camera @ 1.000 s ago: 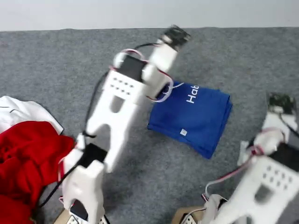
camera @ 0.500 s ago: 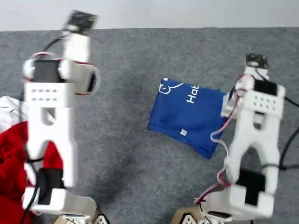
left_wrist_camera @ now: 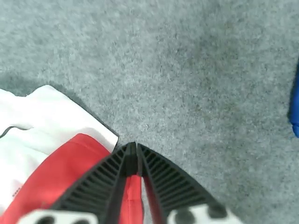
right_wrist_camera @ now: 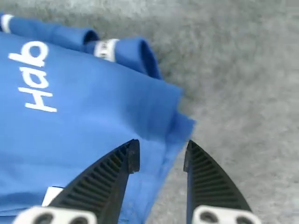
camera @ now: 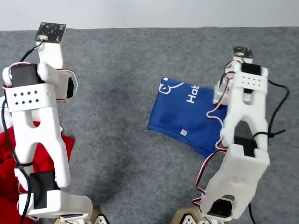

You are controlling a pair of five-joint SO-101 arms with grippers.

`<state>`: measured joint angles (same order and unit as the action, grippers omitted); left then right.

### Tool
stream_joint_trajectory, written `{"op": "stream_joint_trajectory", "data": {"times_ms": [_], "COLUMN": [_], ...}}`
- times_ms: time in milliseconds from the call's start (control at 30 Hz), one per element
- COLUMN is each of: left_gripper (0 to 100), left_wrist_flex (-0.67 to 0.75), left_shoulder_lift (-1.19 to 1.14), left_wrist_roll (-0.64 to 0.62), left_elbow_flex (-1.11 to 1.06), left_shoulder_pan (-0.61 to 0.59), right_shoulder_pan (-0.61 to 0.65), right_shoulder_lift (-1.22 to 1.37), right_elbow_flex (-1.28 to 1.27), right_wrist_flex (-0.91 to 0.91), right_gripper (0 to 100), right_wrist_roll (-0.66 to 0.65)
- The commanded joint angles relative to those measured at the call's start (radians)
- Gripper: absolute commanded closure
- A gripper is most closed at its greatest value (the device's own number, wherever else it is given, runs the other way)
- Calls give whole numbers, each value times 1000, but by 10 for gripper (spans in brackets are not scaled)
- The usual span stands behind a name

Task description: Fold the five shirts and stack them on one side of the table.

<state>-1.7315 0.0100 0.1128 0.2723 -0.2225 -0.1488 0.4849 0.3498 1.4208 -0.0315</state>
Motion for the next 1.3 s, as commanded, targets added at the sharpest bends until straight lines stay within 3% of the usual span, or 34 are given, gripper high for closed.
{"op": "stream_joint_trajectory", "data": {"times_ms": [0,967,1167,1267], "left_gripper": [994,994,994,994], "left_wrist_flex": [-21,-21,-21,-21], "left_shoulder_lift": [43,43,43,43], "left_wrist_roll": [-3,-3,-3,-3], "left_elbow_flex": [2,-15,-15,-15], "left_shoulder_pan": [-8,-8,-8,-8], "right_shoulder_pan": [24,-8,16,16], "right_shoulder_lift": [-4,41,39,39], "right_elbow_flex": [57,68,68,68], "right_wrist_flex": [-5,-28,-67,-94], "right_gripper": [830,831,963,975], "right_wrist_roll": [54,69,64,61]}}
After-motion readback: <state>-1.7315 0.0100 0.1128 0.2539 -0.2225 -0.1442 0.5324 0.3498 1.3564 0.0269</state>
